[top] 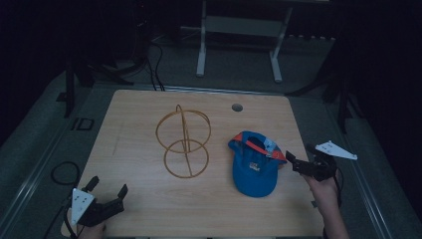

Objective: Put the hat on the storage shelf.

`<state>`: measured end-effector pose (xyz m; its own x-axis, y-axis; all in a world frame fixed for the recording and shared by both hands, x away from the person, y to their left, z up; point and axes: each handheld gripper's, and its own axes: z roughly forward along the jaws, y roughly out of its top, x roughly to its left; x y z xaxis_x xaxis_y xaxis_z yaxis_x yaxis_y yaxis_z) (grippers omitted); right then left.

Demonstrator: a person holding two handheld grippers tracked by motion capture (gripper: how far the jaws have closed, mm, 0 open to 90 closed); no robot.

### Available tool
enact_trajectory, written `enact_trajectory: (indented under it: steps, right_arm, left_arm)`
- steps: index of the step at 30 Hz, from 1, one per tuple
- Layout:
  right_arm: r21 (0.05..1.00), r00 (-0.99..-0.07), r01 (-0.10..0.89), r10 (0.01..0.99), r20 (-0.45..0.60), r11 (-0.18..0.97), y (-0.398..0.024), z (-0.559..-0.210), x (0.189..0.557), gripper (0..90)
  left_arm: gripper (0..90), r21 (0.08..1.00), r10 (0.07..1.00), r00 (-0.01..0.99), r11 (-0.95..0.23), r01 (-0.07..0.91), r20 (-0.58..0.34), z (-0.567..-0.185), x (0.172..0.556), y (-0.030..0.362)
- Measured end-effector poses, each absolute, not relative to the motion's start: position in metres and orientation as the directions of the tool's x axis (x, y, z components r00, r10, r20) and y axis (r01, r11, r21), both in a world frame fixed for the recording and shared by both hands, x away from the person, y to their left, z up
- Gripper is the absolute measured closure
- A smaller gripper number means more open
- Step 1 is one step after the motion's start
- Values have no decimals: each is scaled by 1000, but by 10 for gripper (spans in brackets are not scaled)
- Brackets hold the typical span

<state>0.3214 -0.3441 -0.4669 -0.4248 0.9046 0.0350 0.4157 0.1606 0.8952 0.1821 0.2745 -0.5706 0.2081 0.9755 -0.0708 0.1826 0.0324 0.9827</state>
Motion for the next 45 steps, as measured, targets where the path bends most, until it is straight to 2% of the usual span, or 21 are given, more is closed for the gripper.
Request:
enact_trajectory:
  steps: [8,9,26,33,40,41,45]
  right_arm:
    - [872,-473,434,881,5,228,-331,-474,350,207]
    - [862,-477,444,879,-3,244,-327,-477,360,260]
    - [768,-489,556,872,-7,318,-302,-517,428,310]
    - [724,-486,610,874,19,323,-301,-534,440,413]
    - [694,-501,629,866,16,351,-296,-547,440,443]
    - [690,-499,627,866,1,361,-294,-550,439,485]
    - [683,-505,607,861,-63,406,-289,-553,435,539]
  left_arm:
    - [2,983,974,214,34,180,-73,-570,182,275]
    - [2,983,974,215,34,180,-73,-571,182,275]
    - [1,984,973,220,24,177,-63,-570,181,275]
    - [2,983,972,228,14,183,-56,-571,181,273]
    - [2,983,973,223,25,184,-66,-571,181,275]
    - [2,983,973,223,23,184,-64,-571,181,275]
    - [1,982,973,221,24,187,-66,-571,181,275]
